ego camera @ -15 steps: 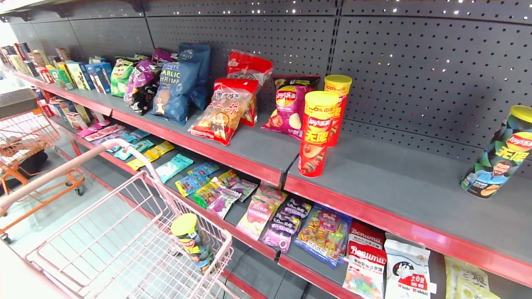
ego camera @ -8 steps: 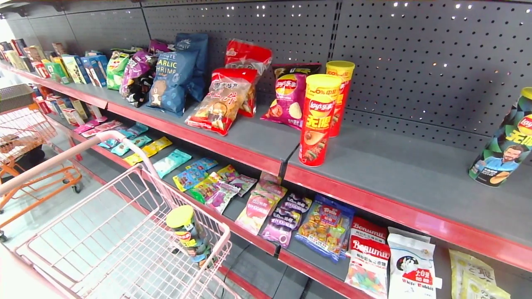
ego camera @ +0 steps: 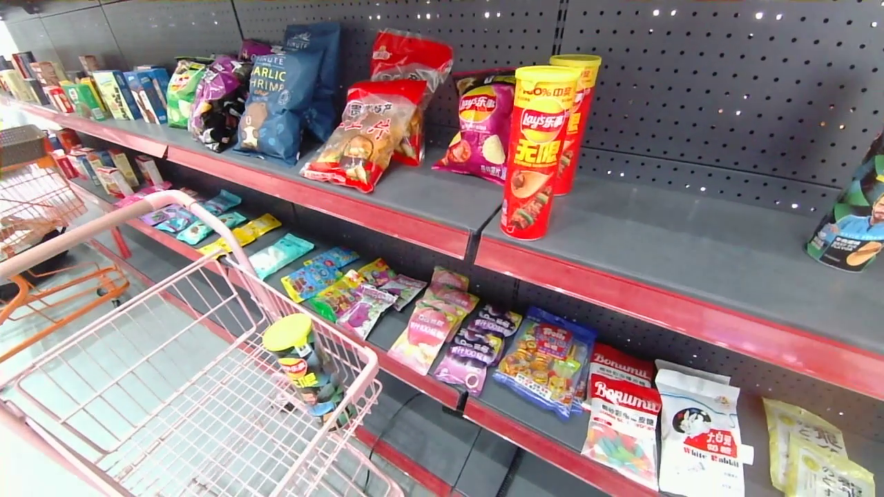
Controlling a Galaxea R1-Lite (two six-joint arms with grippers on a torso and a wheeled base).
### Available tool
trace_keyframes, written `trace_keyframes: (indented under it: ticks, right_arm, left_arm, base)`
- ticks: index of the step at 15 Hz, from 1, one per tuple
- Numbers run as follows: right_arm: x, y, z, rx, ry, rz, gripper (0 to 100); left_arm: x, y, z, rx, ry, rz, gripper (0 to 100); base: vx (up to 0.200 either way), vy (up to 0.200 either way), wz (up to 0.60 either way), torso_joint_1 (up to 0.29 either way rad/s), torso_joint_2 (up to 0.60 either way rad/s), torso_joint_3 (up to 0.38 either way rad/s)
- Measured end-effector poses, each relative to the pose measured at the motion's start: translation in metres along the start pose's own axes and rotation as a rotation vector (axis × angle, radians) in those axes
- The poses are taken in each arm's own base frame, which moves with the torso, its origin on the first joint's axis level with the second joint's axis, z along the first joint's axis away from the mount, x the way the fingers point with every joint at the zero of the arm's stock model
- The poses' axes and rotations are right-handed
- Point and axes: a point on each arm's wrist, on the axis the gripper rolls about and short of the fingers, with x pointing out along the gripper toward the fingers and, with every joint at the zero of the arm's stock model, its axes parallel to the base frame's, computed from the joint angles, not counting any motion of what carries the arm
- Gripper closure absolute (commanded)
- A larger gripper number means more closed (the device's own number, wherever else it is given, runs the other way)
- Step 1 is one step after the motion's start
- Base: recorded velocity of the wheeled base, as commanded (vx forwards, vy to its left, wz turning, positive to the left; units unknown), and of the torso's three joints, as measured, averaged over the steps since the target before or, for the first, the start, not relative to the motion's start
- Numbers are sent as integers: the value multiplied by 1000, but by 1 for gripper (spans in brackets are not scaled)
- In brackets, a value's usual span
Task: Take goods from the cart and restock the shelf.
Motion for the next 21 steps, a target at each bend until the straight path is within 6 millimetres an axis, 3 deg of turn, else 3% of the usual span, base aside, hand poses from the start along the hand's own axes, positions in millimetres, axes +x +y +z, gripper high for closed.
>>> trace_keyframes:
  ticks: [4, 9, 10, 13, 15, 16, 17, 21]
  right_arm:
    - [0, 0, 0, 0, 1, 0, 0]
    - [0, 0, 0, 0, 0, -4, 0]
    - [0, 0, 0, -1, 0, -4, 0]
    - [0, 0, 0, -2, 0, -3, 0]
    - [0, 0, 0, -2, 0, -3, 0]
    - [0, 0, 0, -2, 0, -2, 0]
    - [0, 0, 0, -2, 0, -3, 0]
    - [0, 0, 0, -3, 0, -3, 0]
  left_arm:
    - [0, 0, 0, 1, 1, 0, 0]
    - [-1, -1, 8, -9, -28, -42, 0]
    - [-4, -1, 21, -31, -57, -46, 0]
    - [-3, 0, 96, -145, -117, -64, 0]
    - [24, -2, 137, -144, -47, -66, 0]
    - [44, -4, 145, -122, 22, -68, 0]
    - [67, -6, 145, -102, 109, -93, 0]
    - [135, -18, 112, -105, 356, -273, 0]
  base:
    - [0, 0, 0, -155, 477, 318]
    - [0, 0, 0, -22, 72, 46]
    - [0, 0, 0, 0, 0, 0]
    - [0, 0, 0, 0, 0, 0]
    - [0, 0, 0, 0, 0, 0]
    - [0, 0, 0, 0, 0, 0]
    - [0, 0, 0, 0, 0, 0]
    - [0, 0, 0, 0, 0, 0]
